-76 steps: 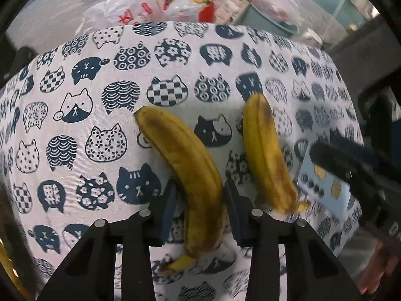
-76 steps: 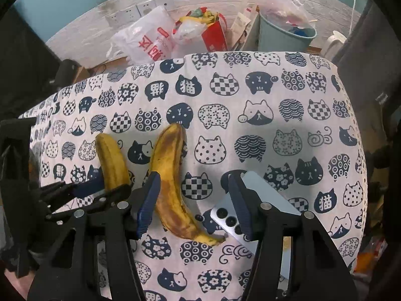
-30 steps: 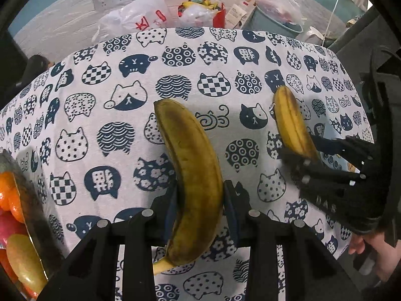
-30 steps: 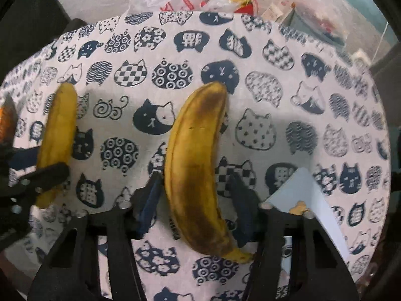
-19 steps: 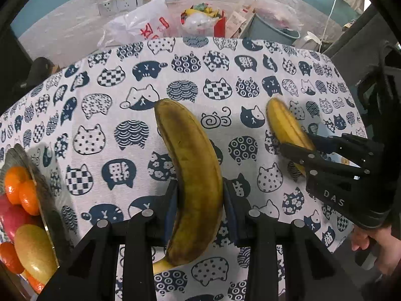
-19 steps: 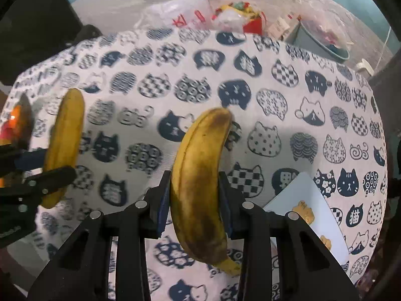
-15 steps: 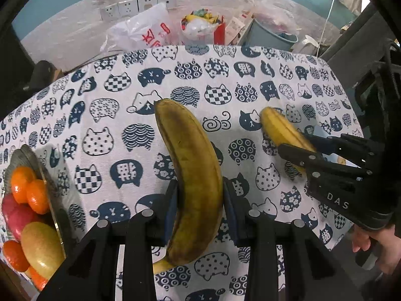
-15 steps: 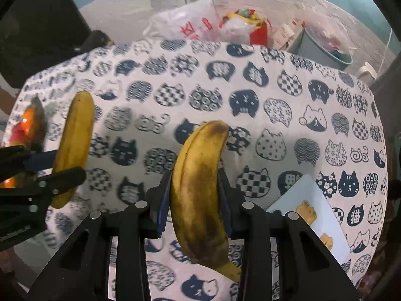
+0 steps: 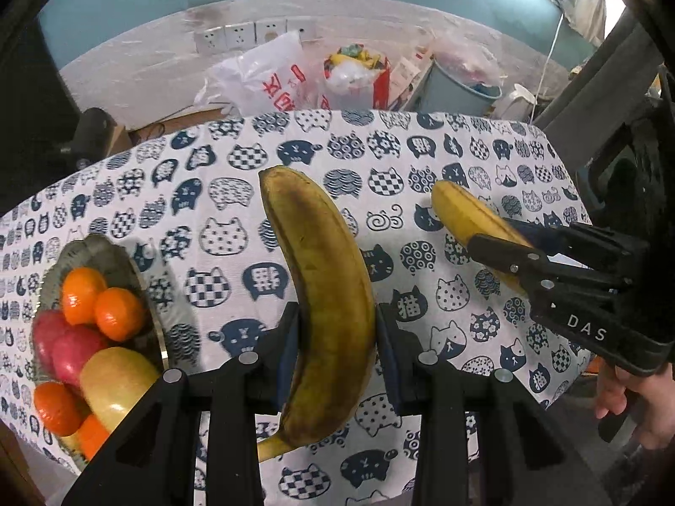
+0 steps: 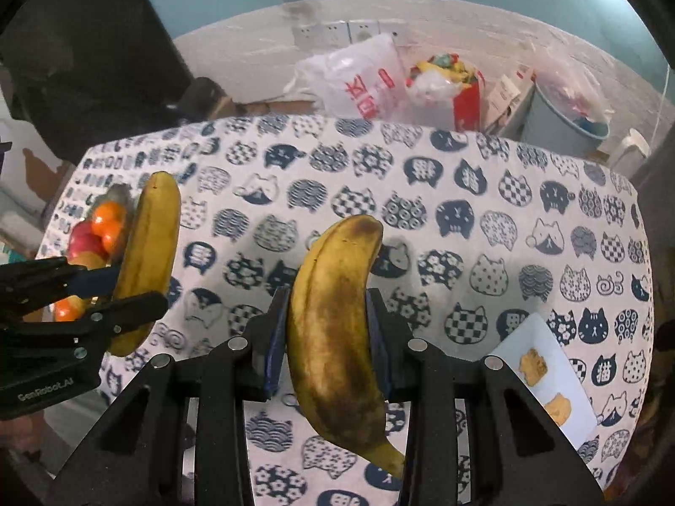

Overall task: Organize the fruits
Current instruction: 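Lift and carry the banana with the left tool while the right tool carries its banana toward the bowl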

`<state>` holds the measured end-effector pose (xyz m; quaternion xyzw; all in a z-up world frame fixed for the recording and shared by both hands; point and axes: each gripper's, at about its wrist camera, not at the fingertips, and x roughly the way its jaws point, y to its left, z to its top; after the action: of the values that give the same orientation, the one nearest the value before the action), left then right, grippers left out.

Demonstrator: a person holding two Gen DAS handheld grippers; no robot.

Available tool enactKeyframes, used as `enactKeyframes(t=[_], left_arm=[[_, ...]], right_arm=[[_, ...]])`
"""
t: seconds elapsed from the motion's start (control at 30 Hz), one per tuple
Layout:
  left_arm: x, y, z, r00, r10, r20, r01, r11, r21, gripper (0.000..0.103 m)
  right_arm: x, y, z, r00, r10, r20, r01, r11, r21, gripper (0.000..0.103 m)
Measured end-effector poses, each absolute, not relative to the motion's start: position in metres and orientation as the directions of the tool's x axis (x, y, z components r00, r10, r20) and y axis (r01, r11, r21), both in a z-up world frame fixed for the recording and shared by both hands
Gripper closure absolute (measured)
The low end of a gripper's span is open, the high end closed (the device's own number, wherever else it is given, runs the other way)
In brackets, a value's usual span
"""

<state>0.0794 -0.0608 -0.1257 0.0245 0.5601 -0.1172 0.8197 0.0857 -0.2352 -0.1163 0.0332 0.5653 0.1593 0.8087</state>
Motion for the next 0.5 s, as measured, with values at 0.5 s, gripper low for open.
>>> enactKeyframes(t=[0.5], left_arm=[[0.062, 0.0, -0.102, 0.392, -0.137, -0.91, 0.123, 0.988, -0.096, 0.068]], right_arm=[[0.091, -0.18, -0.078, 0.332, 0.407, -0.851, -0.313, 0.899, 0.308, 0.069]])
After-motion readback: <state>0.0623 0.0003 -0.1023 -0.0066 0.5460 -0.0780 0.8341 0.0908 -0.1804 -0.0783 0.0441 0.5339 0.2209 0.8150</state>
